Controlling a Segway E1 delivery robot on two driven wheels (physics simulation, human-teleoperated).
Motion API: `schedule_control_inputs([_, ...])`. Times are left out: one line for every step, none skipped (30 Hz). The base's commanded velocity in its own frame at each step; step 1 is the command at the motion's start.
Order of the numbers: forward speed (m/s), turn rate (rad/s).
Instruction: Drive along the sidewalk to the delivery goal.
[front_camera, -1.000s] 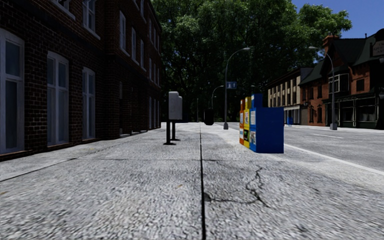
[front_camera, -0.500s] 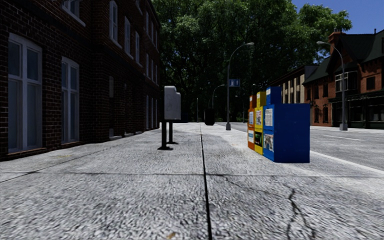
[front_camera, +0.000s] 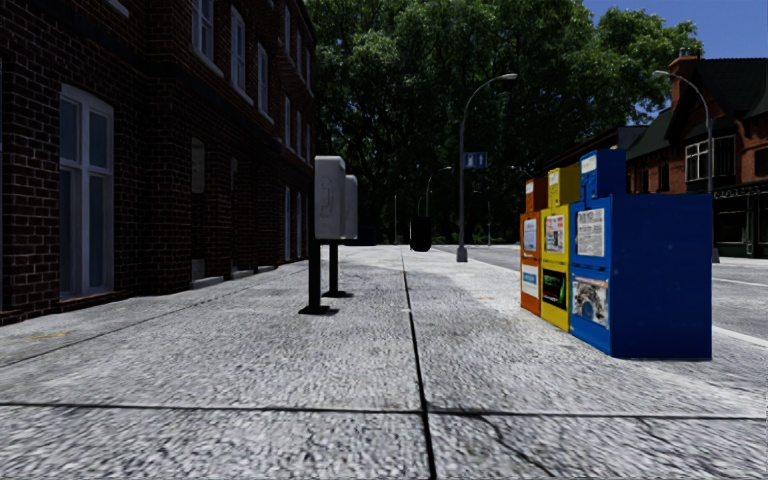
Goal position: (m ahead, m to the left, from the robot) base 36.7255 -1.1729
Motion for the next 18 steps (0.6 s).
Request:
schedule_control_inputs([2.0, -0.43])
schedule_control_inputs([2.0, -1.2])
schedule_control_inputs([2.0, -1.2])
schedule_control_inputs([2.0, -1.2])
schedule_control_inputs([2.0, -0.42])
schedule_control_inputs([2.0, -0.27])
schedule_control_inputs([2.0, -0.19])
schedule_control_inputs([2.0, -0.19])
schedule_control_inputs([2.0, -0.05])
schedule_control_inputs([2.0, -0.02])
schedule_control_inputs([2.0, -0.01])
schedule_control_inputs([2.0, -0.01])
schedule_control_inputs([2.0, 0.0])
schedule_control_inputs([2.0, 0.0])
schedule_control_inputs([2.0, -0.04])
schedule_control_inputs([2.0, -0.34])
schedule_control_inputs([2.0, -0.58])
schedule_control_inputs([2.0, -0.58])
